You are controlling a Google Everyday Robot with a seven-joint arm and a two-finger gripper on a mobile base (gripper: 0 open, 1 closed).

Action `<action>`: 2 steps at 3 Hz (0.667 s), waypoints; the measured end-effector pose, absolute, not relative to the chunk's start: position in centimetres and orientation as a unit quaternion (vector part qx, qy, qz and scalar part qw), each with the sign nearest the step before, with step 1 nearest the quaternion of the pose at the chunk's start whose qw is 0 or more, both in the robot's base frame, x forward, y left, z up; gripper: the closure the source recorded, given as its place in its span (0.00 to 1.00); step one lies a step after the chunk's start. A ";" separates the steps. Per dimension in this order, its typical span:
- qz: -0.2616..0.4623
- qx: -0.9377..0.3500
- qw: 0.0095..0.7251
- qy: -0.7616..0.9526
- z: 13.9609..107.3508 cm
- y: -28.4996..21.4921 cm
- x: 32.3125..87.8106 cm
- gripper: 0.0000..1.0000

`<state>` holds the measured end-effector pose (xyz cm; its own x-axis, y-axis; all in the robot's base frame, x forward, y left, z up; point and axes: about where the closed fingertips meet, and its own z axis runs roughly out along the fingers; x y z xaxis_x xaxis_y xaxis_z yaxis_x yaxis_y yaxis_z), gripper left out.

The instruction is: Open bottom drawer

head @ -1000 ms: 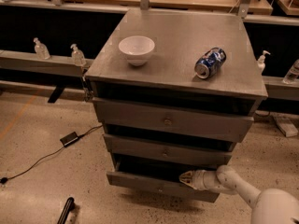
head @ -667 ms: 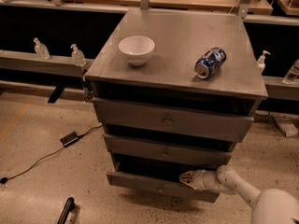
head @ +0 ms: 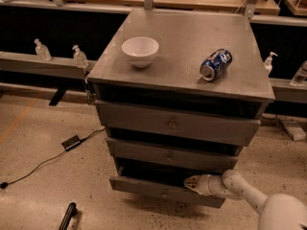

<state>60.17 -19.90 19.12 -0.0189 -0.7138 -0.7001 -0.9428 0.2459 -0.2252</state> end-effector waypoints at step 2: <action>0.155 -0.594 0.371 0.697 19.1 -19.9 60.2 0.51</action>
Offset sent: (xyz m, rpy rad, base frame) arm -0.1109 0.0817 -0.0356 0.3908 0.0922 0.2416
